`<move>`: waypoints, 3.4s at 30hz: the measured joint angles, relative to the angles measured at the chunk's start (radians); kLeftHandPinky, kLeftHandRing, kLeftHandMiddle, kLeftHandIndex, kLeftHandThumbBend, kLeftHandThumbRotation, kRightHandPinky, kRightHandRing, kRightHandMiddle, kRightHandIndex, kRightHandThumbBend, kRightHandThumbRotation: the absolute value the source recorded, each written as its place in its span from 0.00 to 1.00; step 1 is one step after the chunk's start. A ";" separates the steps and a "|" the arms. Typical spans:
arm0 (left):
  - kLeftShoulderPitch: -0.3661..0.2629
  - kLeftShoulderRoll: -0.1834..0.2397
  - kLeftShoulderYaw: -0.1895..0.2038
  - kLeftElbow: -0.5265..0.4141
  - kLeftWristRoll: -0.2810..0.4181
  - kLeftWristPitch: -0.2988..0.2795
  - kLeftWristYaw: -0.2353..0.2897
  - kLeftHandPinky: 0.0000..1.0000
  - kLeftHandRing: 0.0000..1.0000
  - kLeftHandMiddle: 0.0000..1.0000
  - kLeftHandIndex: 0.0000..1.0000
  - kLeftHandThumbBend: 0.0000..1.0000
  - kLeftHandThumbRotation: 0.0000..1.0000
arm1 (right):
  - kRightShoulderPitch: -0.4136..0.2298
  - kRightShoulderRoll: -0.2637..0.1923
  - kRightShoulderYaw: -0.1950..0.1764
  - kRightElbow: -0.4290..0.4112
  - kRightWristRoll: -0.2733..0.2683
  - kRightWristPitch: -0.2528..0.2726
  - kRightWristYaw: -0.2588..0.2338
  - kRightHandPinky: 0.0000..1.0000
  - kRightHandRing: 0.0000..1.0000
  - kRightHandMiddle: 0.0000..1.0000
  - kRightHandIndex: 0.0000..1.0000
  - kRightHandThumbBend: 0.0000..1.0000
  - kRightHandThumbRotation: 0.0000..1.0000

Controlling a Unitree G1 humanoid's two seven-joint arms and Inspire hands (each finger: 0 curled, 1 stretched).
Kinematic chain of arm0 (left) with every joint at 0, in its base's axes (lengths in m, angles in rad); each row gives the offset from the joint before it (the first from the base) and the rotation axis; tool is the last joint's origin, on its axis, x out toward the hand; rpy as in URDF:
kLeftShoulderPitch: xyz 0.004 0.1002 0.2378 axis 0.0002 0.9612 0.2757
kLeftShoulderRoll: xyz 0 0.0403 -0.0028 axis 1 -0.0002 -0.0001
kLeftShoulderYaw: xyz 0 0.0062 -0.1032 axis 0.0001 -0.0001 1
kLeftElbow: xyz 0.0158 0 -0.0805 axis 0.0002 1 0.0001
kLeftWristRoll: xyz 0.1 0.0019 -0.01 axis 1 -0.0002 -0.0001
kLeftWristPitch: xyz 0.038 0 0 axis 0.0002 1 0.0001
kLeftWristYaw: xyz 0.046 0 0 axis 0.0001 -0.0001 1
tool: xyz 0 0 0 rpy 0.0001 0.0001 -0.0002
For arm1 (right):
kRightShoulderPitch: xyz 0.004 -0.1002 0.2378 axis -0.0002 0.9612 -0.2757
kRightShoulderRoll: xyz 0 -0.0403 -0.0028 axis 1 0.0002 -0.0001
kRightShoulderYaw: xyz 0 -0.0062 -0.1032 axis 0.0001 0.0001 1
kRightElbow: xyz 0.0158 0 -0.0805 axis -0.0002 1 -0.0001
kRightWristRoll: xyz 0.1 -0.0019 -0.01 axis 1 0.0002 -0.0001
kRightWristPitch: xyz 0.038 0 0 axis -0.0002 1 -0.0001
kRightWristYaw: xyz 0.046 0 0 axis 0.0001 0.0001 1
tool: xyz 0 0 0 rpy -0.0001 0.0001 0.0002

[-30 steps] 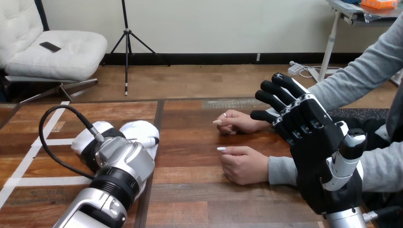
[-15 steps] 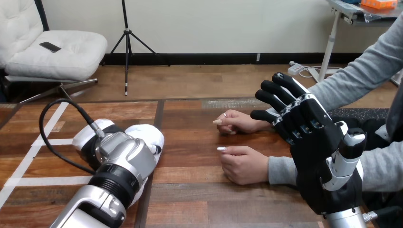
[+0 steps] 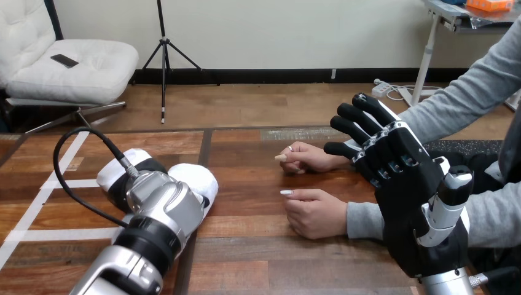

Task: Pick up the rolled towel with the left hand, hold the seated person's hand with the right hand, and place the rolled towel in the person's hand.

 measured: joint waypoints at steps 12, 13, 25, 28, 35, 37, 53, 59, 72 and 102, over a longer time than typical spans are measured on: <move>0.063 0.001 0.004 -0.066 0.001 -0.038 0.056 0.04 0.10 0.20 0.73 0.66 0.00 | 0.000 0.002 0.000 0.000 -0.001 0.000 -0.002 0.76 0.85 0.85 0.84 0.93 1.00; 0.066 0.002 0.004 -0.069 0.001 -0.039 0.058 0.04 0.10 0.20 0.73 0.66 0.00 | 0.000 0.003 0.000 0.000 -0.001 0.000 -0.002 0.76 0.85 0.85 0.84 0.93 1.00; 0.083 0.006 0.004 -0.084 0.006 -0.055 0.071 0.03 0.10 0.20 0.74 0.64 0.00 | 0.000 0.003 0.000 0.000 -0.001 -0.001 -0.002 0.76 0.85 0.85 0.85 0.93 1.00; 0.085 0.007 0.004 -0.089 0.006 -0.055 0.071 0.04 0.10 0.21 0.73 0.64 0.00 | 0.000 0.003 0.000 0.000 -0.001 -0.001 -0.002 0.76 0.85 0.84 0.85 0.93 1.00; 0.096 0.010 0.005 -0.102 0.007 -0.061 0.074 0.04 0.11 0.21 0.72 0.66 0.00 | 0.000 0.003 0.000 0.000 -0.001 -0.001 -0.002 0.75 0.85 0.84 0.85 0.94 1.00; 0.100 0.012 0.006 -0.107 0.007 -0.065 0.076 0.04 0.11 0.21 0.72 0.66 0.00 | 0.000 0.003 0.000 0.000 -0.001 -0.001 -0.002 0.76 0.85 0.84 0.85 0.93 1.00; 0.175 0.029 0.033 -0.189 0.007 -0.109 0.108 0.04 0.11 0.21 0.68 0.64 0.00 | 0.000 0.002 -0.002 0.000 0.000 -0.001 -0.001 0.77 0.86 0.86 0.85 0.92 1.00; 0.226 0.029 0.059 -0.239 0.006 -0.146 0.151 0.05 0.12 0.22 0.52 0.66 0.00 | 0.000 0.002 -0.002 0.000 0.000 -0.002 0.002 0.77 0.86 0.86 0.85 0.92 1.00; 0.377 0.030 0.144 -0.415 -0.038 -0.232 0.180 0.09 0.16 0.26 0.43 0.67 0.00 | 0.000 0.000 -0.003 0.000 0.000 -0.002 0.000 0.79 0.86 0.85 0.85 0.89 0.99; 0.700 0.022 0.318 -0.783 -0.289 -0.478 0.138 0.19 0.28 0.36 0.41 0.62 0.00 | 0.003 -0.002 -0.007 0.000 -0.010 0.001 -0.001 0.81 0.87 0.86 0.86 0.84 0.96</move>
